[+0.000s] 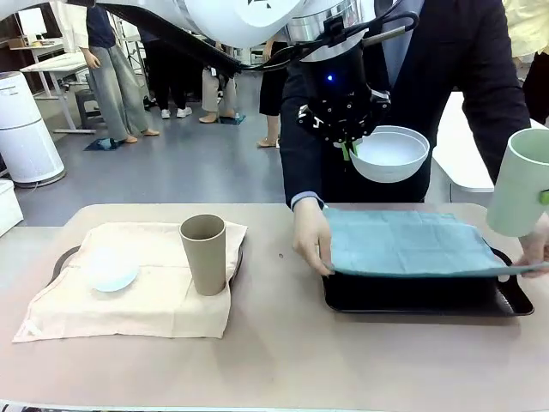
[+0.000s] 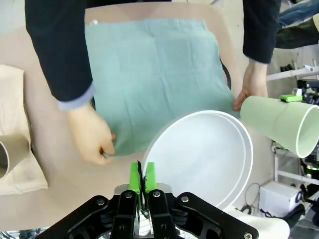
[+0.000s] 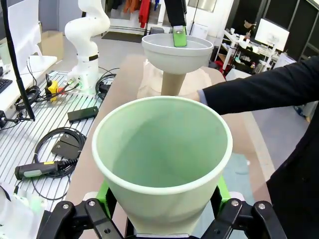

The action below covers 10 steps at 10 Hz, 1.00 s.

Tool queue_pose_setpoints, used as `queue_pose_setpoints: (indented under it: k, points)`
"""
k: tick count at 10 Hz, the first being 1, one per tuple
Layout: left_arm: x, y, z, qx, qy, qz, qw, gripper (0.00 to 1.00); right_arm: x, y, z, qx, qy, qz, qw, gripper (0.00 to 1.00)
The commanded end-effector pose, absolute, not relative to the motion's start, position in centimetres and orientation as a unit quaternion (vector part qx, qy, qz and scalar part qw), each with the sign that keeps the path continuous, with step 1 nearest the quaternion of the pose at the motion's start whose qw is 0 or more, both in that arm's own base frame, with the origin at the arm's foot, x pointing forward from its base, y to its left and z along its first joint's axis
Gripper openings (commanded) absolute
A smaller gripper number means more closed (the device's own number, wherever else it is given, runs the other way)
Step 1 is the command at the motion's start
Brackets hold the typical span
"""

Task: Set up a tray with a mat and arrange the tableware.
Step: Place the Picnic Bowl and Reusable plastic cup back onto the Handle tray in front of the human's position.

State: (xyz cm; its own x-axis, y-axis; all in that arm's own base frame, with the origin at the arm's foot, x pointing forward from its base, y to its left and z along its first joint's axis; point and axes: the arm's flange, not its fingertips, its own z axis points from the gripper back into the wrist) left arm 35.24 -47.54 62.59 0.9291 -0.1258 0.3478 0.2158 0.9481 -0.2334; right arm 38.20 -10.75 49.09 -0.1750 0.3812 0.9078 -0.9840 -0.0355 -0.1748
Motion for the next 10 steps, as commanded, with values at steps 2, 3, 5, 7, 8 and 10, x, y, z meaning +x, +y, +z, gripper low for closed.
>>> queue_pose_setpoints:
  k: [2, 3, 5, 7, 8, 10]
  points:
    - [35.31, -47.35, 62.84, -0.136, -0.167, -0.090, 0.972, 0.04, 38.11, -10.89, 49.24, 0.344, -0.436, 0.630, 0.543, 0.89]
    - [35.31, -47.35, 62.84, -0.136, -0.167, -0.090, 0.972, 0.04, 38.11, -10.89, 49.24, 0.344, -0.436, 0.630, 0.543, 0.89]
    - [35.31, -47.35, 62.84, -0.136, -0.167, -0.090, 0.972, 0.04, 38.11, -10.89, 49.24, 0.344, -0.436, 0.630, 0.543, 0.89]
    - [35.31, -47.35, 62.84, -0.136, -0.167, -0.090, 0.972, 0.04, 38.11, -10.89, 49.24, 0.344, -0.436, 0.630, 0.543, 0.89]
    - [35.31, -47.35, 62.84, -0.136, -0.167, -0.090, 0.972, 0.04, 38.11, -10.89, 49.24, 0.344, -0.436, 0.630, 0.543, 0.89]
    - [35.31, -47.35, 62.84, -0.136, -0.167, -0.090, 0.972, 0.04, 38.11, -10.89, 49.24, 0.344, -0.436, 0.630, 0.543, 0.89]
